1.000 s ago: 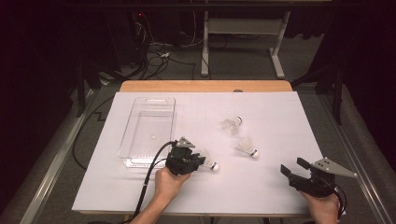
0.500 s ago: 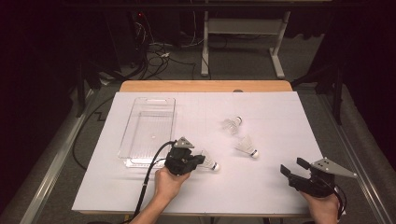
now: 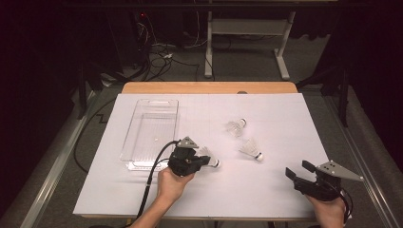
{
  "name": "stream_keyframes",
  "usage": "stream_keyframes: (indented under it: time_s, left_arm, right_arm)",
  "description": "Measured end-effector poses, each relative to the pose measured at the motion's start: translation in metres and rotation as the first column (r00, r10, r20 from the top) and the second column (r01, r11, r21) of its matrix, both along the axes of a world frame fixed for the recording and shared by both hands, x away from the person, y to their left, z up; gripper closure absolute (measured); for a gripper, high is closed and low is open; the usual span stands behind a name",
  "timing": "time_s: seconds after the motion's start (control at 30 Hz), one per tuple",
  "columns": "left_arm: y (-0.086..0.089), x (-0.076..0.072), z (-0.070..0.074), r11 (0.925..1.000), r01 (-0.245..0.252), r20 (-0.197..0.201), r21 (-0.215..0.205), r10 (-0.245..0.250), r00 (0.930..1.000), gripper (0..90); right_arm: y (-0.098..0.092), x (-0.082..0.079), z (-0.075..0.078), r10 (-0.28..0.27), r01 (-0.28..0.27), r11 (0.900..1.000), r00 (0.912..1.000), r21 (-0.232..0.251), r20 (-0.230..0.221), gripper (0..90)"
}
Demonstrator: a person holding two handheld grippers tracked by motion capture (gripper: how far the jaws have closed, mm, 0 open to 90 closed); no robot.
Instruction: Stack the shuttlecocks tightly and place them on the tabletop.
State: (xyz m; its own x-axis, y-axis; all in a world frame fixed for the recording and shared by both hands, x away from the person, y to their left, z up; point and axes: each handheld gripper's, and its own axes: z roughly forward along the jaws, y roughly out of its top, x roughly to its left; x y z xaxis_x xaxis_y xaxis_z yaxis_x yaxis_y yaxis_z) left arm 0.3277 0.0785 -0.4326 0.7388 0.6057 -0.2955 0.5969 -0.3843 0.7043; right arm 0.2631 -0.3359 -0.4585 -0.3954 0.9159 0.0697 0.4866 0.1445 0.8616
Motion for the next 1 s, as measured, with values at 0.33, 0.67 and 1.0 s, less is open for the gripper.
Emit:
stream_keyframes:
  time_s: [0.33,0.67,1.0]
  left_arm:
    - [0.010,0.007,0.010,0.9997,-0.021,-0.004,-0.011,0.021,0.9998,89.4]
    - [0.012,0.017,0.023,0.9993,-0.028,0.017,0.024,0.027,0.9995,89.4]
    - [0.015,0.027,0.031,0.9980,-0.042,0.027,0.046,0.041,0.9988,89.4]
  right_arm:
    - [0.001,0.000,0.000,-0.002,0.002,1.000,1.0000,0.001,0.004,27.5]
    - [0.000,0.000,0.000,-0.001,0.001,1.000,1.0000,0.002,0.003,27.5]
    - [0.000,0.000,0.000,0.000,0.000,1.000,1.0000,0.002,0.003,27.5]
